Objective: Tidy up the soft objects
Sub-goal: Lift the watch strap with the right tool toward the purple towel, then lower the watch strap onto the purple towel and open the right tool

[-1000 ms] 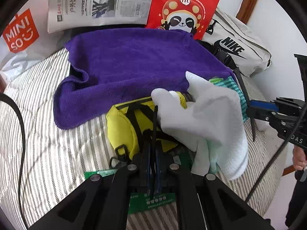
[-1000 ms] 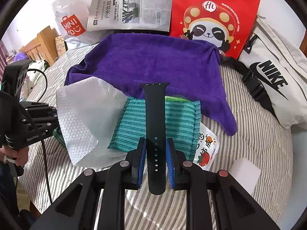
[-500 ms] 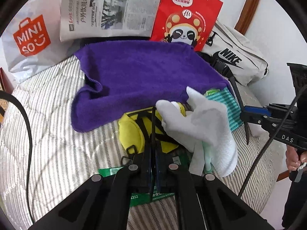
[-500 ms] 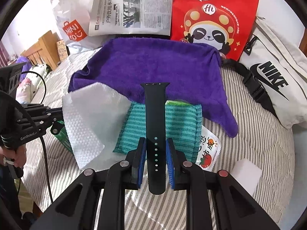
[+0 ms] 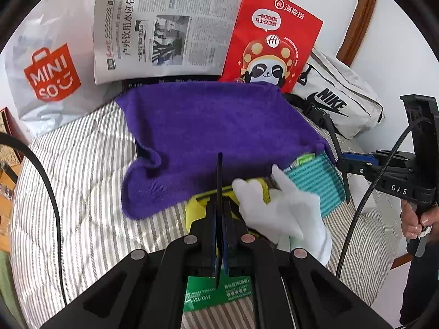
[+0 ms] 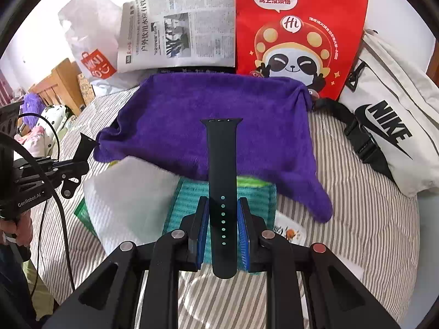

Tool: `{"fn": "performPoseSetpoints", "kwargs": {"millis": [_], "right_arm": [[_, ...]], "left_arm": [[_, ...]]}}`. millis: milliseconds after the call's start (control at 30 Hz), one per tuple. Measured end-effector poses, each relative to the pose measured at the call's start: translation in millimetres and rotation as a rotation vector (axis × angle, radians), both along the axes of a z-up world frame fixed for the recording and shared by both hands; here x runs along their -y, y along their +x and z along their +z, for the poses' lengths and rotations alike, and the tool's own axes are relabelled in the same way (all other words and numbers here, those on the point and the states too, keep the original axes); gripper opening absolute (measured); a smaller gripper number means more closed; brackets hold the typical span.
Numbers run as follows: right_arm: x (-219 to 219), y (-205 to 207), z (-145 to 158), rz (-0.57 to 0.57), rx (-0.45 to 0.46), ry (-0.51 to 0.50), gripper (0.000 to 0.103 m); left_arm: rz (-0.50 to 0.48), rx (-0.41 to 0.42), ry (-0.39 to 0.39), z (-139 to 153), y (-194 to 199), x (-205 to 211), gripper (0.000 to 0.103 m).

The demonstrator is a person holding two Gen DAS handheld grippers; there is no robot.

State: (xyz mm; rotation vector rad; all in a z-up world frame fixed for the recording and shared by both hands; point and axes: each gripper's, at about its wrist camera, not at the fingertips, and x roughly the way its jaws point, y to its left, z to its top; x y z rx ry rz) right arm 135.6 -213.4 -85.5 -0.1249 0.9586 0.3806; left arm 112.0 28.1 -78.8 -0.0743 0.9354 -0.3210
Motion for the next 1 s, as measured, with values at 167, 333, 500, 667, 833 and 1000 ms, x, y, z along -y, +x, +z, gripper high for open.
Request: {"fn": "performPoseSetpoints", "kwargs": {"millis": [167, 333, 500, 667, 833, 1000], "right_arm": [[3, 18, 5, -0.013, 0.005, 0.012, 0.02], [6, 40, 8, -0.023, -0.003, 0.021, 0.02], [8, 63, 17, -0.028, 0.005, 0.02, 0.02], [7, 89, 25, -0.027, 0.026, -0.019, 0.02], [6, 122, 15, -0.029, 0.002, -0.023, 0.02], [4, 147, -10, -0.034, -0.053, -0.039, 0.02]], "left_arm": [[0.01, 0.001, -0.008, 7, 18, -3, 0.004], [0.009, 0.002, -0.011, 12, 36, -5, 0.004], [0.009, 0.002, -0.004, 13, 59, -8, 0.004], [0.011, -0.005, -0.002, 10, 82, -9, 0.004], [0.026, -0.011, 0.014, 0, 106, -11, 0.004], [0.032, -0.035, 0.001, -12, 127, -14, 0.004]]}}
